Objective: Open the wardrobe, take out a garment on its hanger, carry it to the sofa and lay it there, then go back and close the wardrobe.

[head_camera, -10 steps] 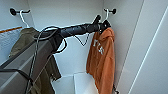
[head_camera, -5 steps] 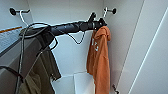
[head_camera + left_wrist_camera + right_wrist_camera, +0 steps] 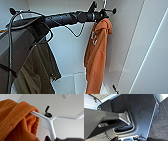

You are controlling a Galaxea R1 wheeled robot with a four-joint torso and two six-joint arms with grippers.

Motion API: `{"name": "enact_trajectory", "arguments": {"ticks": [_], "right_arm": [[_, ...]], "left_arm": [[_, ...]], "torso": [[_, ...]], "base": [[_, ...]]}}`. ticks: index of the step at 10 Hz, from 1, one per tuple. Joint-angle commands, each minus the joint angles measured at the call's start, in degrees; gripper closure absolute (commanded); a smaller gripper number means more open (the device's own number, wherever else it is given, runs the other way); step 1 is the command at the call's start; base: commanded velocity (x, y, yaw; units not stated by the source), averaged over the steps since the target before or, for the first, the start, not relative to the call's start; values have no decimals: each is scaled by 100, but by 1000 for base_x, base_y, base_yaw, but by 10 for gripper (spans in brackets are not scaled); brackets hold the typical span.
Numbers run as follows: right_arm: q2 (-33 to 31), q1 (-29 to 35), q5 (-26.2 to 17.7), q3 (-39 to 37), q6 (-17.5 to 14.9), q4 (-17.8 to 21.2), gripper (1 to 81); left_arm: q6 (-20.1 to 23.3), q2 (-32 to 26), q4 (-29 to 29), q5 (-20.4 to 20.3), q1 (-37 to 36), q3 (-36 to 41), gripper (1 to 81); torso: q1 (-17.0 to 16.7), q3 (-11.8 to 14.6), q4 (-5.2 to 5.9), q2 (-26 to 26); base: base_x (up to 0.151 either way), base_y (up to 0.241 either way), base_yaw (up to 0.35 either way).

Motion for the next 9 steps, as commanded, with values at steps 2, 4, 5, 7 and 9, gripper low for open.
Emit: {"name": "enact_trajectory", "arguments": {"ticks": [2, 4, 5, 7, 9], "right_arm": [[53, 201, -256, 58, -59, -61, 10], [53, 228, -256, 85, -59, -69, 10], [53, 237, -256, 93, -59, -52, 10], [53, 245, -256, 93, -59, -52, 10], [62, 263, -256, 146, -68, -69, 10]], "left_arm": [[203, -188, 378, -326, -1271, 76, 811], [203, -241, 431, -220, -1271, 182, 811], [203, -224, 501, -106, -1280, 208, 811], [212, -276, 545, -71, -1272, 435, 811], [203, -285, 554, -88, -1237, 998, 811]], "torso": [[0, 0, 563, 0], [0, 0, 737, 0], [0, 0, 361, 0], [0, 0, 669, 0], [0, 0, 710, 0]], "base": [[0, 0, 0], [0, 0, 0], [0, 0, 0], [0, 0, 0], [0, 0, 0]]}}
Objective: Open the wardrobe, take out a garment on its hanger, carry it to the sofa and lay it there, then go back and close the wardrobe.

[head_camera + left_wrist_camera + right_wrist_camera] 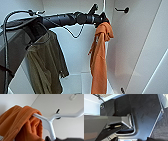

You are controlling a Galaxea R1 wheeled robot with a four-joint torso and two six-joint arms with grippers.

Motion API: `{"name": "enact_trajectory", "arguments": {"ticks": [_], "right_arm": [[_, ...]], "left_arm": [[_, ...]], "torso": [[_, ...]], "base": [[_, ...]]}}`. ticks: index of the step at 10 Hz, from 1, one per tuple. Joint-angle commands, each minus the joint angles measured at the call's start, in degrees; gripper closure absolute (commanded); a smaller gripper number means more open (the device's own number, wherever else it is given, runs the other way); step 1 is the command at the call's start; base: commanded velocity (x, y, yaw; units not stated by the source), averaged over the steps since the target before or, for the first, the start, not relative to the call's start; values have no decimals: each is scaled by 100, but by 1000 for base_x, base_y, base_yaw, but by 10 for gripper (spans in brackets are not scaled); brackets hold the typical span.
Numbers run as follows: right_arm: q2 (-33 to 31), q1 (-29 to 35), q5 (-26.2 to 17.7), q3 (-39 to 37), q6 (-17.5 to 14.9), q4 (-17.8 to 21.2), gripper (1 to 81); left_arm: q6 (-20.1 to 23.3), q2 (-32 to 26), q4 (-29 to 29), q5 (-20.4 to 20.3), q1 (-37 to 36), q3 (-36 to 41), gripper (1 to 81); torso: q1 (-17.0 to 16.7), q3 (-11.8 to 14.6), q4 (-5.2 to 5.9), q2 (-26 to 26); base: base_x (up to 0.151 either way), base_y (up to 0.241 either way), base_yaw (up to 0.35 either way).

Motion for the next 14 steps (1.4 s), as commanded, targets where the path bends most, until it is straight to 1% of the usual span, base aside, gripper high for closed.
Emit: {"name": "enact_trajectory", "arguments": {"ticks": [1, 3, 4, 5, 6, 7, 8, 10, 11, 14], "right_arm": [[53, 171, -256, 126, -29, -56, 10], [45, 170, -238, 126, -29, -56, 10], [45, 170, -169, 126, -29, -65, 10], [45, 162, -142, 126, -29, -56, 10], [36, 153, -142, 126, -29, -56, 10], [36, 153, -142, 126, -29, -65, 10], [36, 170, -142, 126, -29, -56, 10], [45, 170, -142, 126, -29, -56, 10], [45, 170, -142, 126, -29, -56, 10], [53, 170, -142, 126, -29, -56, 10]], "left_arm": [[173, 52, 258, -610, -1232, 409, 811], [164, 280, 231, -654, -1075, 453, 811], [164, 454, 223, -905, -908, 506, 811], [164, 570, 196, -1304, -653, 559, 811], [164, 771, 83, -1610, -441, 559, 811], [164, 913, -23, -1796, -248, 577, 811], [164, 948, -382, -2146, -37, 725, 811], [164, 772, -832, -2455, 235, 1183, 811], [173, 606, -911, -2718, 315, 1533, 811], [234, -122, -894, -2780, 517, 2393, 811]], "torso": [[0, 0, 0, 0], [0, 0, 0, 0], [0, 0, 0, 0], [0, 0, 0, 0], [0, 0, 0, 0], [0, 0, 0, 0], [0, 0, 0, 0], [0, 0, 0, 0], [0, 0, 0, 0], [0, 0, 0, 0]], "base": [[0, 0, 0], [0, 0, 0], [0, 0, 0], [0, 0, 0], [0, 0, 0], [0, 0, 0], [0, 0, 0], [0, 0, 0], [0, 0, 0], [0, 0, 0]]}}
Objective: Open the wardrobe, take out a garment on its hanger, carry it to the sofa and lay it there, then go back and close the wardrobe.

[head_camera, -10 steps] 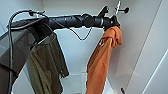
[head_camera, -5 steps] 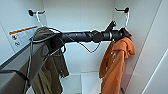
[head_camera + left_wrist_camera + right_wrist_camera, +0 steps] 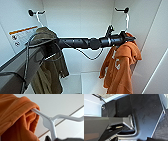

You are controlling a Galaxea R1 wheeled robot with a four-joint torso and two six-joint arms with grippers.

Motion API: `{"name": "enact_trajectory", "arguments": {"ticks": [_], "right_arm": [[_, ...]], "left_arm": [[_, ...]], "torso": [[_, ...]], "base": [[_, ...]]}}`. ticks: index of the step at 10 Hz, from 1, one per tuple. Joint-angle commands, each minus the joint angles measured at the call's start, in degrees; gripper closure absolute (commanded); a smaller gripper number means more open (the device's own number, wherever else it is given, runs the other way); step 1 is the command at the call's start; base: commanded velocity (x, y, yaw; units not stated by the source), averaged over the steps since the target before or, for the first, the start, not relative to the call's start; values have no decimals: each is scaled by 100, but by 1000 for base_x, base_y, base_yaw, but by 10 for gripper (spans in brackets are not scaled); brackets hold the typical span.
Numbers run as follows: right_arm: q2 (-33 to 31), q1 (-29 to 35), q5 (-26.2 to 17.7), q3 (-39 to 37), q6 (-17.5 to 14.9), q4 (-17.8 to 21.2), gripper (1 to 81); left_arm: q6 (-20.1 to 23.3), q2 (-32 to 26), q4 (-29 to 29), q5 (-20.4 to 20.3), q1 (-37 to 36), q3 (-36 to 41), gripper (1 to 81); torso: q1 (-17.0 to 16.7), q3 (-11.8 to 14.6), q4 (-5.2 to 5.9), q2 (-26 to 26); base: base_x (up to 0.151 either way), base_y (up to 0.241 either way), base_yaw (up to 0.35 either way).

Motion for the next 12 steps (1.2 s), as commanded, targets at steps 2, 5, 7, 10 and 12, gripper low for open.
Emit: {"name": "enact_trajectory", "arguments": {"ticks": [2, 5, 7, 10, 12], "right_arm": [[71, 170, -254, 65, -29, -54, 10], [71, 179, -254, 65, -29, -54, 10], [71, 188, -254, 65, -29, -45, 10], [71, 188, -254, 65, -29, -45, 10], [70, 188, -254, 65, -29, -45, 10]], "left_arm": [[235, -862, -65, -897, -724, 937, 811], [245, -1126, 32, -826, -539, 1096, 811], [245, -1144, 32, -730, -537, 1122, 811], [245, -1144, 40, -730, -494, 1140, 811], [245, -1144, 32, -730, -433, 1140, 811]], "torso": [[0, 0, 0, 0], [0, 0, 0, 0], [0, 0, 0, 0], [0, 0, 0, 0], [9, -2, 0, 5]], "base": [[0, 0, 0], [0, 0, 0], [0, 0, 0], [-21, 0, 0], [-90, 0, 0]]}}
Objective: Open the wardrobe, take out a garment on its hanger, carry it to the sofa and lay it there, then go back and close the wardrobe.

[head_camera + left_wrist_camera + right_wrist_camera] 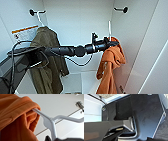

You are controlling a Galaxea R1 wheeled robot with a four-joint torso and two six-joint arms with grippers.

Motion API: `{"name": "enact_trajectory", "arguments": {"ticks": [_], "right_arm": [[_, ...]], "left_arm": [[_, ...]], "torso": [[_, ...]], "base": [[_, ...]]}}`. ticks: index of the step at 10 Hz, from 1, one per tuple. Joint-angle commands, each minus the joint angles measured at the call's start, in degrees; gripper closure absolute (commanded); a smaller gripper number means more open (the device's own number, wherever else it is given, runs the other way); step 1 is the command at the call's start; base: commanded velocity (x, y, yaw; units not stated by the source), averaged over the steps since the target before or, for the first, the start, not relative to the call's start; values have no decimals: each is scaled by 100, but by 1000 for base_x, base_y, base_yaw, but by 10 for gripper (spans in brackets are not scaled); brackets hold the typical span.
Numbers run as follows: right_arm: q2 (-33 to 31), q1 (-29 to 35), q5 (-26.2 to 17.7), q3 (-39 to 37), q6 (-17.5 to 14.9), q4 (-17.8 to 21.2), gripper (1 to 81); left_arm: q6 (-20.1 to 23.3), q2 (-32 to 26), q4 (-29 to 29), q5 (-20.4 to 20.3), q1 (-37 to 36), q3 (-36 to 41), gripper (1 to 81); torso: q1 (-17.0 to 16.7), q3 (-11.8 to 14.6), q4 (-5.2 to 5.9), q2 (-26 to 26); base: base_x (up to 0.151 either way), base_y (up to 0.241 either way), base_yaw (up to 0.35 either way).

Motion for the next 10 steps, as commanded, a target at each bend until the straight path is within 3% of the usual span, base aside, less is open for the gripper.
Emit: {"name": "enact_trajectory", "arguments": {"ticks": [1, 10], "right_arm": [[71, 107, -262, 63, -26, -45, 10], [79, 107, -262, 63, -26, -45, 10]], "left_arm": [[31, 27, 115, -340, -1057, 93, 811], [23, -34, 247, -357, -890, 330, 811]], "torso": [[2, 0, 0, 0], [-11, 2, 0, -2]], "base": [[-107, 0, 0], [-109, 0, 0]]}}
